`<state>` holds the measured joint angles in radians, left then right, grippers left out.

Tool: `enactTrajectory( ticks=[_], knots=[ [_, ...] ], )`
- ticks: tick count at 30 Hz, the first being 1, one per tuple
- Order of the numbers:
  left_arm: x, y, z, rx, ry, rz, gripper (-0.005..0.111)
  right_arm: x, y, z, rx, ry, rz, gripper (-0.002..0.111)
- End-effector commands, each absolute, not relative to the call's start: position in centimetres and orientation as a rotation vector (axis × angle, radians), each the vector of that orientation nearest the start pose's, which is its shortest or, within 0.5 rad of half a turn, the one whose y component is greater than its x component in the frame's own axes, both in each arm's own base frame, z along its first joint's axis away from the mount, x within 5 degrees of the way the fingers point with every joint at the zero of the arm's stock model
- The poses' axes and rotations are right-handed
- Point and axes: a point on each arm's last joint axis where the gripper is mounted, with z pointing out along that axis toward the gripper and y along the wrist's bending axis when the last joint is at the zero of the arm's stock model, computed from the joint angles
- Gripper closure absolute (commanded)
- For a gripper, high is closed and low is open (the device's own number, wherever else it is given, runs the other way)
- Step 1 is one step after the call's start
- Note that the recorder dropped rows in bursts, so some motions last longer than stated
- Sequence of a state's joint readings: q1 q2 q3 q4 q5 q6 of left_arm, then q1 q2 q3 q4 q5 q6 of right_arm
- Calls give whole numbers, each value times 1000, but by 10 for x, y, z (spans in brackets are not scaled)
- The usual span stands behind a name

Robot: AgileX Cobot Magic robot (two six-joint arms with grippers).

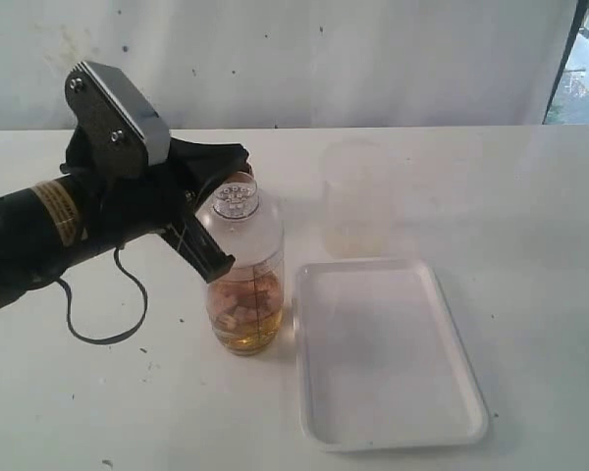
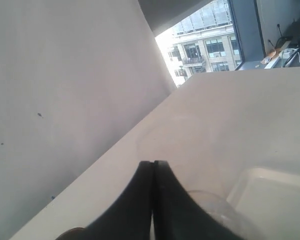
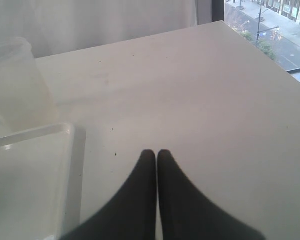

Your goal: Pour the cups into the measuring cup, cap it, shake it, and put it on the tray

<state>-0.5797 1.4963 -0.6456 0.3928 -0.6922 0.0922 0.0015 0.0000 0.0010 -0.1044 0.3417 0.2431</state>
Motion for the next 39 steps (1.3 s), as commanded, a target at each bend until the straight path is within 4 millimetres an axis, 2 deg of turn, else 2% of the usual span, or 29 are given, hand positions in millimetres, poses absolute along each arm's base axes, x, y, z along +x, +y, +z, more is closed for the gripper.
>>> enactTrajectory(
  ticks=[1,10,16,20,23,27,31,35,39],
  knots=[
    [238,-182,233,1007,1450,-328,107,54,-3,183,152,1812,70,108],
    [238,-182,234,993,1457,-341,107,54,-3,183,152,1812,70,108],
    [236,-170,263,784,1426,-343,107,54,-3,183,152,1812,70,108],
    [231,-154,284,709,1429,-226,107,54,-3,183,152,1812,70,108],
    [231,-139,289,604,1485,-160,107,54,-3,183,152,1812,70,108],
    [234,-99,280,272,1565,-110,107,54,-3,183,152,1812,70,108],
    [218,-65,263,129,1584,-58,107,54,-3,183,152,1812,70,108],
    [196,-60,252,218,1616,-63,107,54,-3,183,152,1812,70,108],
    [174,-57,248,171,1653,-202,107,54,-3,183,152,1812,70,108]
  ],
)
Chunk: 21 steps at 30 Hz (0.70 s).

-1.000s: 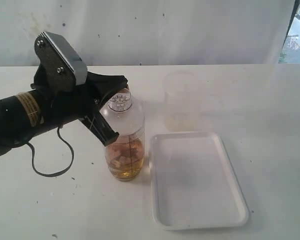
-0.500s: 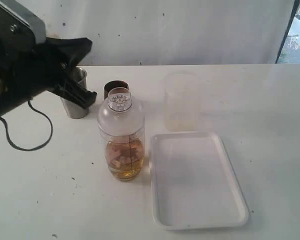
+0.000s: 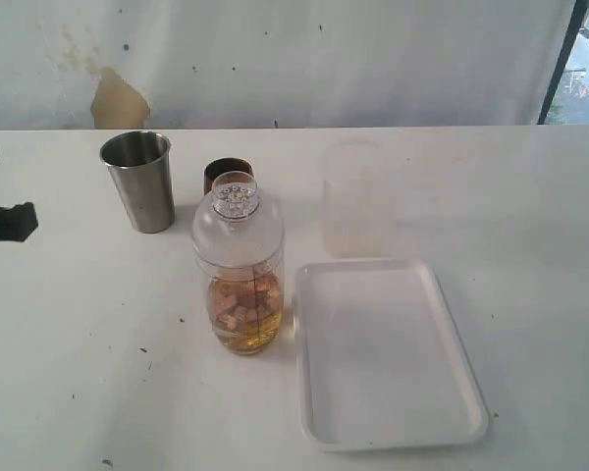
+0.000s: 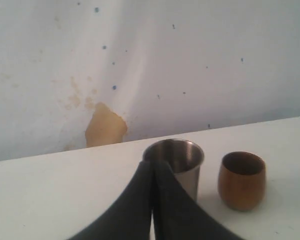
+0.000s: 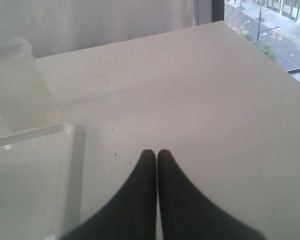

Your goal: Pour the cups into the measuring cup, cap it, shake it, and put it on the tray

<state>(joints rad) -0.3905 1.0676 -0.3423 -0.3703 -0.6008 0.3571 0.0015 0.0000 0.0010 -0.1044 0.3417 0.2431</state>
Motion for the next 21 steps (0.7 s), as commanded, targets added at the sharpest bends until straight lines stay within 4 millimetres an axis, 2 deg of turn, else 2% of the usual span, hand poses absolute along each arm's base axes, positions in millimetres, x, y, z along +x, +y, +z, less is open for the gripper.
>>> enactTrajectory(
  ticks=[1,7,18,21],
  knots=[
    [170,-56,246,146,1670,-237,107,54,-3,183,152,1812,70,108],
    [149,-54,238,171,1817,-309,107,54,-3,183,152,1812,70,108],
    [146,-53,238,180,1821,-311,107,54,-3,183,152,1812,70,108],
    [148,-52,242,159,1775,-309,107,54,-3,183,152,1812,70,108]
  ],
)
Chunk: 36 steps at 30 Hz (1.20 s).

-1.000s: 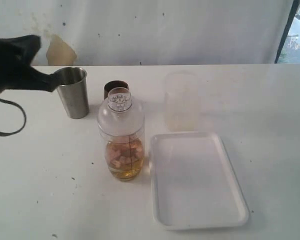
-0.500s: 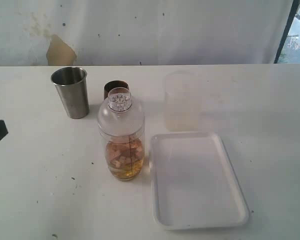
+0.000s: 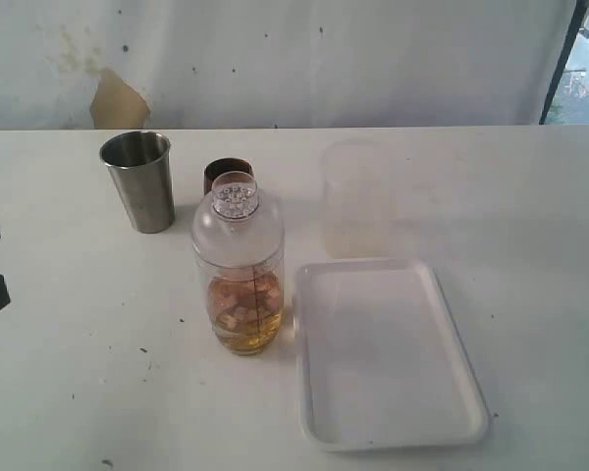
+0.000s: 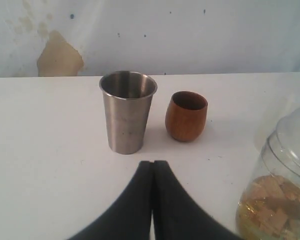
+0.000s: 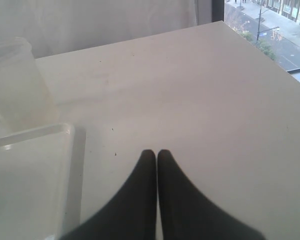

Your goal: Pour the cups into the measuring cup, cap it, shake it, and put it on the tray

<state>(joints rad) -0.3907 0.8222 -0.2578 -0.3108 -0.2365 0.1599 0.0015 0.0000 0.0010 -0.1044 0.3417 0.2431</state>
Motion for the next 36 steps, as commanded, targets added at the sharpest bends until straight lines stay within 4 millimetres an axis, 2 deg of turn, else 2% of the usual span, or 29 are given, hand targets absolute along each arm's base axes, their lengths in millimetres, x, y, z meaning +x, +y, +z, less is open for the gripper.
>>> enactTrajectory(
  ticks=[1,4,7,10,12,14,16,18,21,25,27,32,36],
  knots=[
    [148,-53,246,156,1740,-309,107,54,-3,183,152,1812,70,108],
    [146,-55,249,207,1705,-296,107,54,-3,183,152,1812,70,108],
    [141,-49,250,186,1725,-292,107,54,-3,183,152,1812,70,108],
    [128,-20,241,11,1899,-207,107,54,-3,183,152,1812,70,108],
    [115,-7,245,-74,1894,-144,107,54,-3,183,152,1812,70,108],
    [105,-1,249,-22,1858,-43,107,54,-3,183,152,1812,70,108],
    [100,-1,251,49,1841,11,107,54,-3,183,152,1812,70,108],
    [99,-1,247,14,1832,-12,107,54,-3,183,152,1812,70,108],
    [88,3,228,-71,1731,-16,107,54,-3,183,152,1812,68,108],
    [74,3,201,-97,1700,-28,107,54,-3,183,152,1812,68,108],
    [70,3,203,-85,1650,-20,107,54,-3,183,152,1812,68,108],
    [59,3,188,-82,1776,7,107,54,-3,183,152,1812,68,108],
    [55,3,193,-75,1710,9,107,54,-3,183,152,1812,68,108]
  ],
)
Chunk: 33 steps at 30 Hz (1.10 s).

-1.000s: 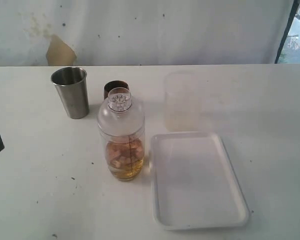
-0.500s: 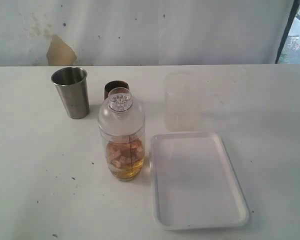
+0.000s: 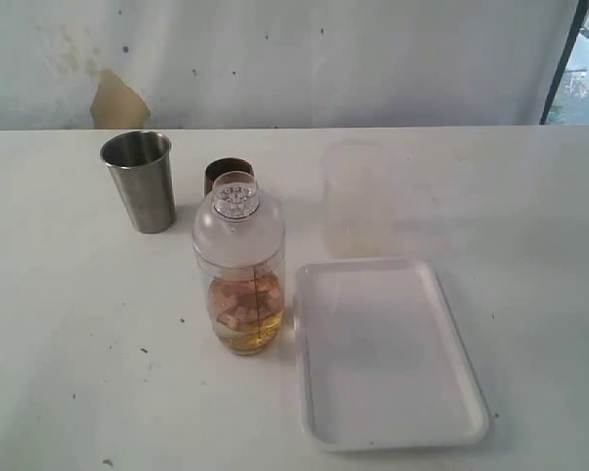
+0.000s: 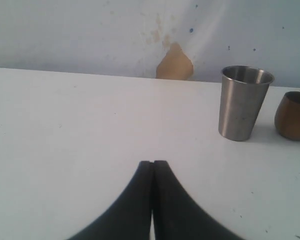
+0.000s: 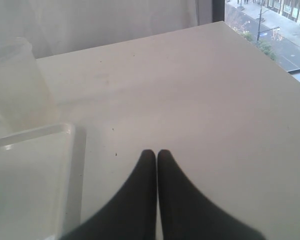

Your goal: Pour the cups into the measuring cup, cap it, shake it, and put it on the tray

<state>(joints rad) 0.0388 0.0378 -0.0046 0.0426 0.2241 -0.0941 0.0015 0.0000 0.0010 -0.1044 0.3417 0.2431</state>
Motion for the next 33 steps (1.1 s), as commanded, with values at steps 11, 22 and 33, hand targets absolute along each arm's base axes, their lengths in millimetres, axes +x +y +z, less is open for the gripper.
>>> enactTrajectory(
  ticks=[11,22,33],
  knots=[
    [56,3,195,-77,1684,3,107,54,-3,183,152,1812,68,108],
    [56,3,195,-77,1684,3,107,56,0,207,109,1545,104,108],
    [56,3,195,-77,1684,3,107,36,3,315,163,994,377,108]
  ],
)
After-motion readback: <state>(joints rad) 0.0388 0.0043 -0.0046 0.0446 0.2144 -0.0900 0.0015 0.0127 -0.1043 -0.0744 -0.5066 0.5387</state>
